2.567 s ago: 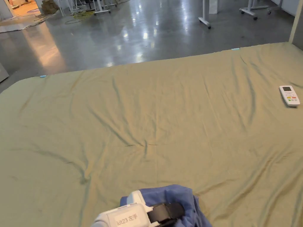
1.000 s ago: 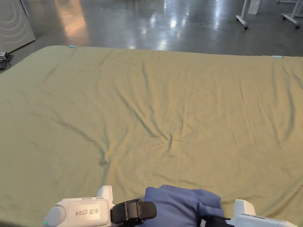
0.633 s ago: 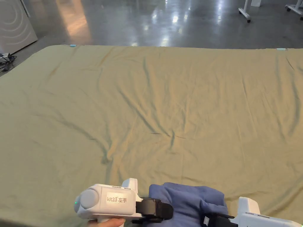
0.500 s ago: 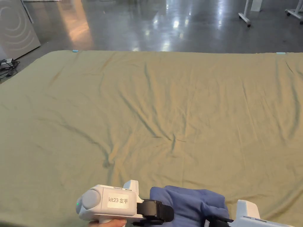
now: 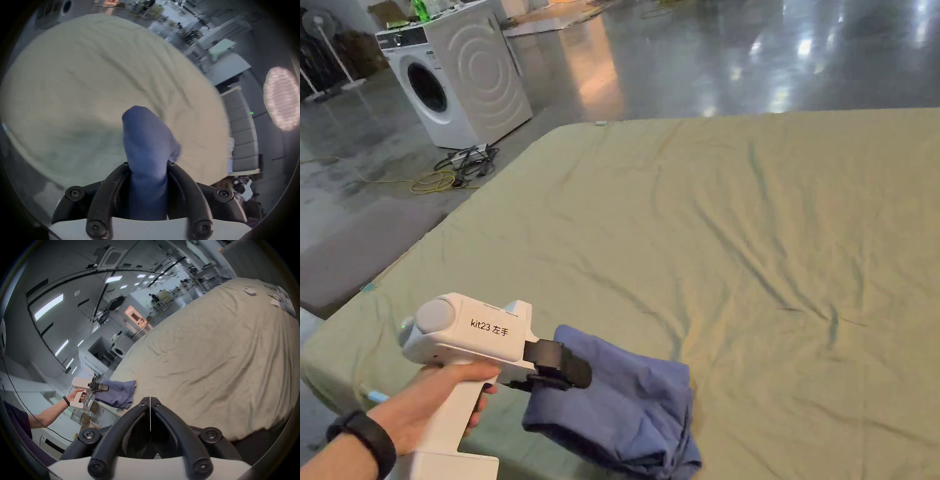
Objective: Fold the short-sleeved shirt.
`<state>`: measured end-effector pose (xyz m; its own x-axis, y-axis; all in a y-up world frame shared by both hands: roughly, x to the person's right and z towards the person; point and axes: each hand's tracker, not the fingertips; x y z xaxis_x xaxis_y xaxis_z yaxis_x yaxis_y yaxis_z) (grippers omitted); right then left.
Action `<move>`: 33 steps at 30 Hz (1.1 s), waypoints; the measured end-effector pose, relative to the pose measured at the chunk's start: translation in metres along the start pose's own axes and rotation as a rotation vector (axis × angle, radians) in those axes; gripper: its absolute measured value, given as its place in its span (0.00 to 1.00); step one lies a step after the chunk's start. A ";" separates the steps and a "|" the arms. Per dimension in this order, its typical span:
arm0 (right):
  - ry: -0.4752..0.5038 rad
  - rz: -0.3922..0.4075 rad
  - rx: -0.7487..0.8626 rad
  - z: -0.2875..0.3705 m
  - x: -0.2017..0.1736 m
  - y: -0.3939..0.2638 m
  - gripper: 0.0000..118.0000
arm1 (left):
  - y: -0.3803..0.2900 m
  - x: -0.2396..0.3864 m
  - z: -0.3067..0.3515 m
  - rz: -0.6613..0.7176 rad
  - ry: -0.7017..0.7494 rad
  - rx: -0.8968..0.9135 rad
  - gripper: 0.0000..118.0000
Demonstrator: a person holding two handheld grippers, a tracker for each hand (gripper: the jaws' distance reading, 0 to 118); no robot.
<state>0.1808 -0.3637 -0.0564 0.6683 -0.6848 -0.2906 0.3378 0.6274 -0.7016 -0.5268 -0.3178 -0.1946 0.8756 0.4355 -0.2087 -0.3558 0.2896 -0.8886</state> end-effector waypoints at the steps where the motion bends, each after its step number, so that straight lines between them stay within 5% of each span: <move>1: -0.022 -0.018 0.003 0.004 0.004 -0.004 0.00 | 0.002 -0.006 0.001 0.012 0.014 -0.017 0.23; 4: -0.105 -0.023 -0.009 0.009 0.010 -0.009 0.00 | 0.010 -0.028 -0.004 0.028 0.082 0.000 0.24; 7: -0.132 -0.093 0.005 0.011 0.015 -0.011 0.00 | -0.005 -0.012 -0.028 0.076 0.240 0.042 0.59; 9: -0.120 -0.119 0.021 0.016 0.014 -0.010 0.00 | -0.004 -0.013 -0.037 0.098 0.420 0.091 0.61; 11: -0.120 -0.102 0.037 0.023 0.012 -0.006 0.00 | -0.008 -0.002 -0.022 0.062 0.442 0.137 0.64; 15: -0.156 0.026 0.055 0.039 0.001 0.003 0.00 | -0.007 0.024 0.036 -0.107 0.527 0.298 0.64; 20: -0.211 0.165 0.092 0.053 -0.027 0.013 0.00 | -0.052 0.111 0.110 -0.392 0.245 0.558 0.64; 24: -0.232 0.265 0.159 0.055 -0.056 0.028 0.00 | -0.120 0.186 0.120 -0.470 0.053 0.714 0.64; 29: -0.263 0.455 0.222 0.050 -0.103 0.048 0.00 | -0.191 0.257 0.097 -0.581 0.072 0.992 0.63; 33: -0.278 0.493 0.282 0.050 -0.120 0.049 0.00 | -0.220 0.295 0.084 -0.549 0.034 0.981 0.56</move>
<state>0.1500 -0.2318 -0.0236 0.9244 -0.1921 -0.3296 0.0825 0.9442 -0.3189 -0.2176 -0.1811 -0.0266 0.9959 0.0238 0.0877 -0.0094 0.9870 -0.1607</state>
